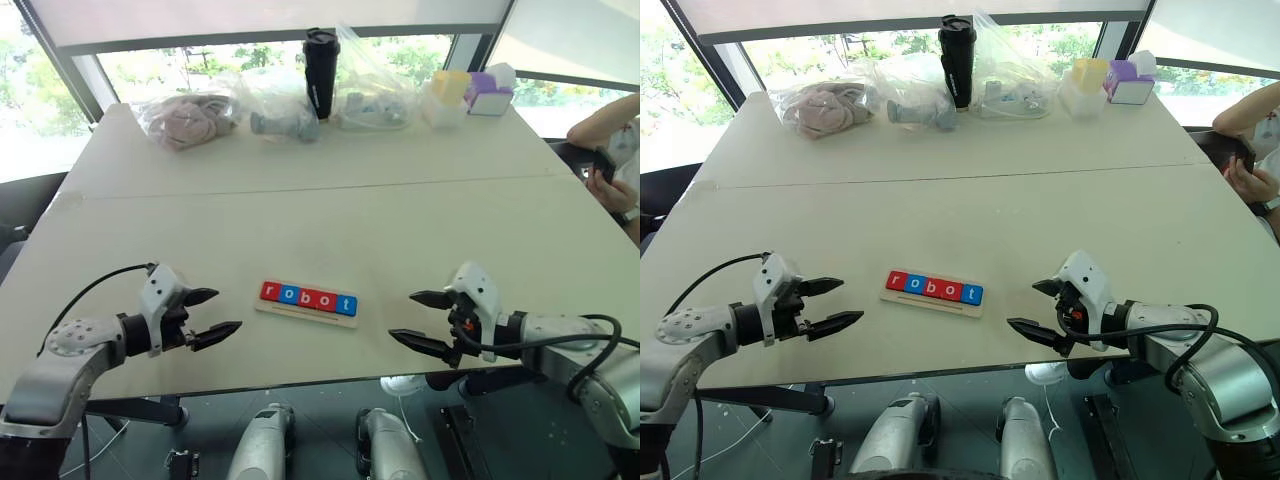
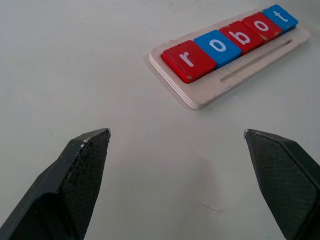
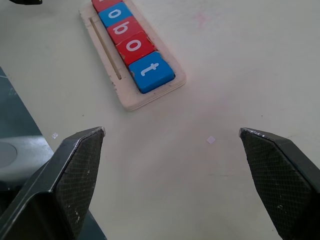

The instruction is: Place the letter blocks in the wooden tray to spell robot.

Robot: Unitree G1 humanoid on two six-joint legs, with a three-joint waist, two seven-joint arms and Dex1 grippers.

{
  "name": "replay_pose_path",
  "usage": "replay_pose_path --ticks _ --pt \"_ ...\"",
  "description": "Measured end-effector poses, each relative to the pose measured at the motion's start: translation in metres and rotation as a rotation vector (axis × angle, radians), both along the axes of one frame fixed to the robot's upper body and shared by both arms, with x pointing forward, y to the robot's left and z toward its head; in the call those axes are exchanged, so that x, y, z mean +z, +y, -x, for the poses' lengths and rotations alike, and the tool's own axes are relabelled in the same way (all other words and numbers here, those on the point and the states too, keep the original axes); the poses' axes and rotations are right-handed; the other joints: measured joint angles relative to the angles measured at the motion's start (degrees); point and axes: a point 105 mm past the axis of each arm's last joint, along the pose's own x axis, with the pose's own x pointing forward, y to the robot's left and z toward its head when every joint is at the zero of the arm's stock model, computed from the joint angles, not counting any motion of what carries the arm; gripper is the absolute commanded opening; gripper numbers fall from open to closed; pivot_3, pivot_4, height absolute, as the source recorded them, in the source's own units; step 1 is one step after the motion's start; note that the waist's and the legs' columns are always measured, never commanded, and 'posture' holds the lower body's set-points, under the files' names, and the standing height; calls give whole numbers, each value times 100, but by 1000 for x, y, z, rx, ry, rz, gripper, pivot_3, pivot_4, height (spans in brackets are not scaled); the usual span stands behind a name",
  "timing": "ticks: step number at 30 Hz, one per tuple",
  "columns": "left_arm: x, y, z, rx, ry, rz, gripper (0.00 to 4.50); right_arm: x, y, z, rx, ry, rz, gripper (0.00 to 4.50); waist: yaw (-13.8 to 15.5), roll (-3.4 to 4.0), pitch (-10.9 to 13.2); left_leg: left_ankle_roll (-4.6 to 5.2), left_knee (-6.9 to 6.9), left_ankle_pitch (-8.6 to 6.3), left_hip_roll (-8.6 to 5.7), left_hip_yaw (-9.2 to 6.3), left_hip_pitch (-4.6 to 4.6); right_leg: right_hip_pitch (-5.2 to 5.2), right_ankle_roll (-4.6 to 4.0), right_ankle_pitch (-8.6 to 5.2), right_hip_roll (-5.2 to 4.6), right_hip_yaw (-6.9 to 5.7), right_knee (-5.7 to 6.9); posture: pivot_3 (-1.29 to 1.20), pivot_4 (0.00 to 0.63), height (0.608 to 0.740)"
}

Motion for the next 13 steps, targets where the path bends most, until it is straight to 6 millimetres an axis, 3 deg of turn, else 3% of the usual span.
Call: replay_pose_path --ticks 13 --pt "0 -3 3 -4 -11 1 4500 -5 -1 -5 2 0 15 4462 -1 0 0 -1 -1 -1 4 11 -3 -9 0 0 0 0 -1 0 150 740"
